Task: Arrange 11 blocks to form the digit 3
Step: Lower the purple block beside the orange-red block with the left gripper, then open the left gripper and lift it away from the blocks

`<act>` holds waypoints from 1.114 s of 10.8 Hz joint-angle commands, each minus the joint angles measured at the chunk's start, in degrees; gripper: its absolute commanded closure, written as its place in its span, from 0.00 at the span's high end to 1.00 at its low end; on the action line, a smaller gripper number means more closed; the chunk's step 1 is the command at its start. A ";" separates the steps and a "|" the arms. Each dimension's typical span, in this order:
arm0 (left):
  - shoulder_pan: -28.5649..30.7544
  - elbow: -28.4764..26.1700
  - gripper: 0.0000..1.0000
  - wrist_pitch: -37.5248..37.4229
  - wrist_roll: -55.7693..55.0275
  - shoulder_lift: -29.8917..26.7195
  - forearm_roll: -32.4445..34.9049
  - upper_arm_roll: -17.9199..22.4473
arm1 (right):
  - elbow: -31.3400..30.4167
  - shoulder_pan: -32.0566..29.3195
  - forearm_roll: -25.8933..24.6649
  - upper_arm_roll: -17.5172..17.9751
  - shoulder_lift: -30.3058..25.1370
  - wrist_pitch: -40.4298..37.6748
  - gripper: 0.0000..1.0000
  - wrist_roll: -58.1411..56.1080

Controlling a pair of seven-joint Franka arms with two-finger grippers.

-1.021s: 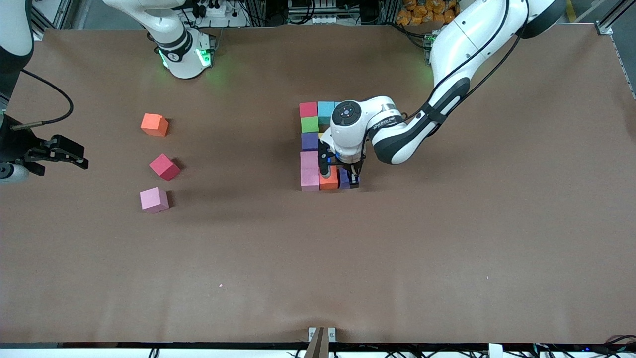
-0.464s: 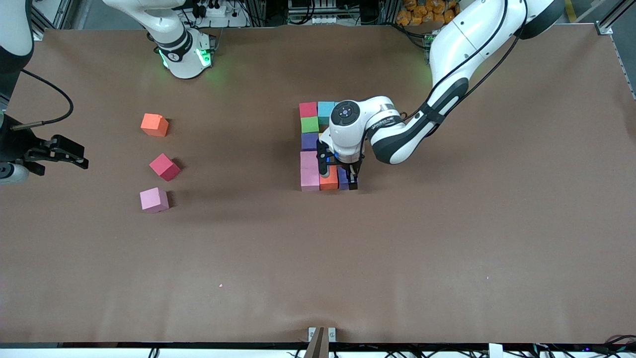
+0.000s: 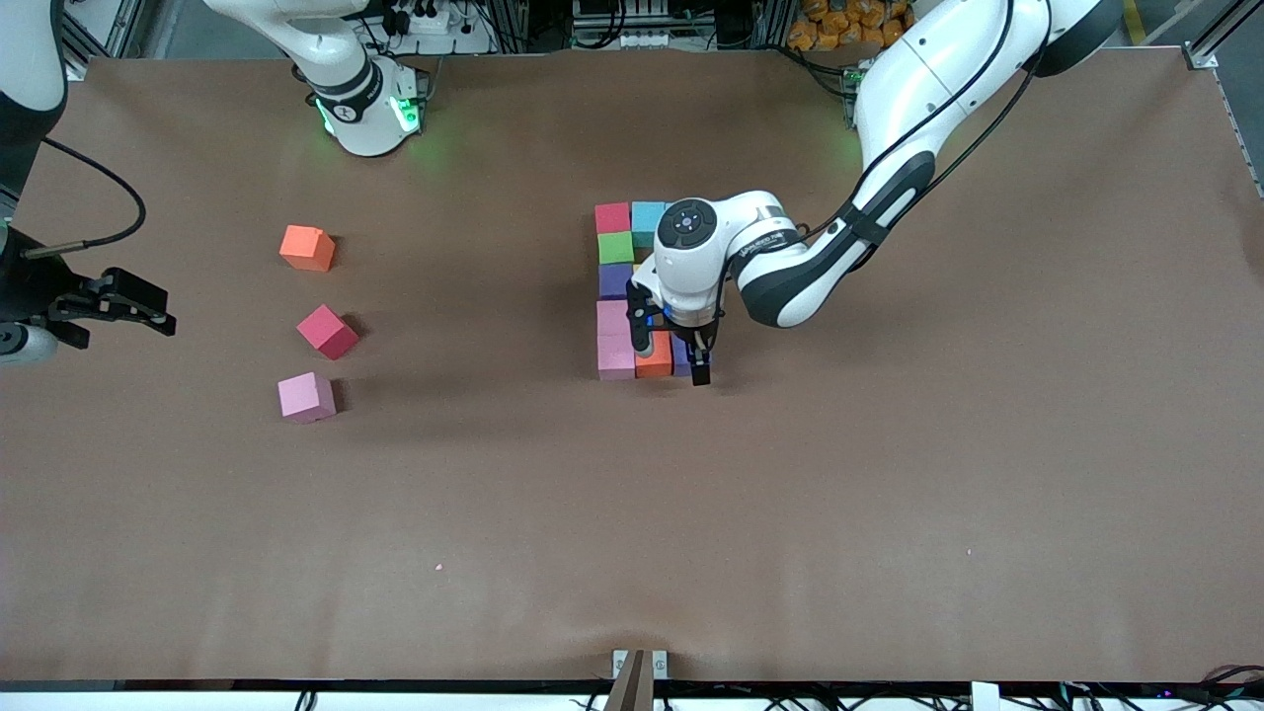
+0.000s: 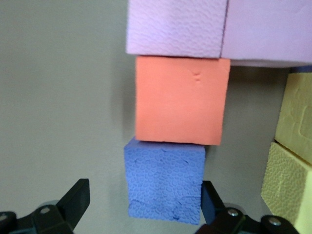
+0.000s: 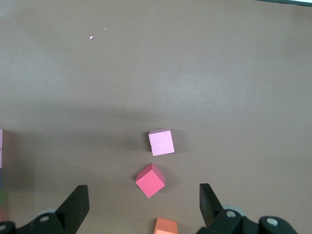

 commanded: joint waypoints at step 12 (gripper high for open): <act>2.80 16.34 1.00 -23.29 -15.69 -10.20 -18.08 0.57 | 0.74 -0.27 1.00 -0.04 0.36 -0.26 1.00 -0.58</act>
